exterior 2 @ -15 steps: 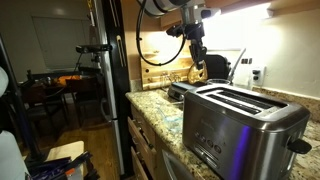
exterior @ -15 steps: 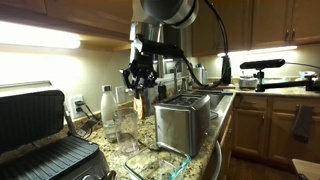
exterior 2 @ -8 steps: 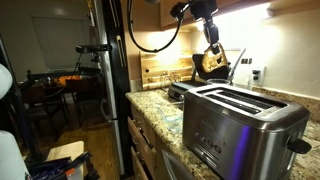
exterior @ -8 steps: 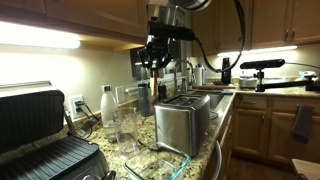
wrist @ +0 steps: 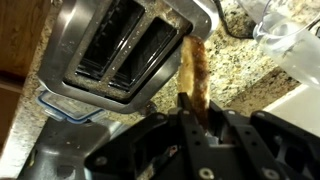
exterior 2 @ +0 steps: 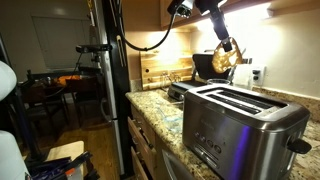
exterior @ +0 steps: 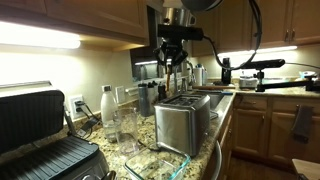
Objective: Put the slice of bread in the toaster
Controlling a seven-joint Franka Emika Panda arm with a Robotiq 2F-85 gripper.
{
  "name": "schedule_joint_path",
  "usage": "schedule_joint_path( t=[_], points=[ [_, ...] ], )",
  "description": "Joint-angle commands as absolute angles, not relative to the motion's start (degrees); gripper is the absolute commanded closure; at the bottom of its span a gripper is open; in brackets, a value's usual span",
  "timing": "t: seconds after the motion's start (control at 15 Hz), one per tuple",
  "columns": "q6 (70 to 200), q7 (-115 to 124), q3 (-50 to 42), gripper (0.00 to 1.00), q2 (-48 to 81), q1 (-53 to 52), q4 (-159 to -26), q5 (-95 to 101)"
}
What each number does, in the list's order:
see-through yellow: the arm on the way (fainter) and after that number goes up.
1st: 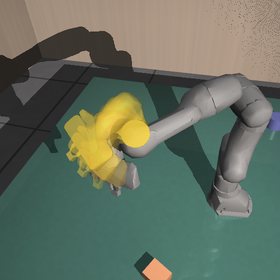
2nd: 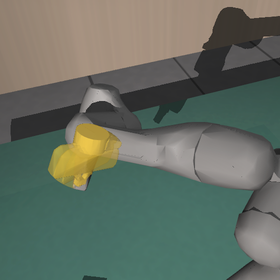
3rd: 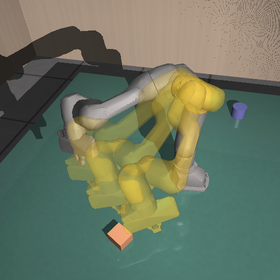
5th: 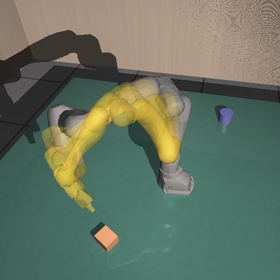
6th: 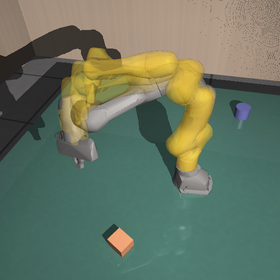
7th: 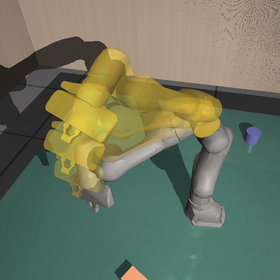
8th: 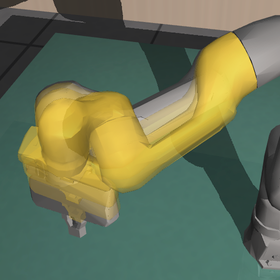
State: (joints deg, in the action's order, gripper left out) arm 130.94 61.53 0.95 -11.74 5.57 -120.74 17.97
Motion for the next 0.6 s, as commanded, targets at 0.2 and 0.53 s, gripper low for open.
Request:
schedule_joint_path(
  t=[0.2,0.53],
  points=[
    [126.49,72.63,1.92,0.91,-18.97,8.03,-127.92,21.67],
    [123.5,75.12,1.9,0.91,-22.01,8.79,-130.41,21.13]
  ],
)
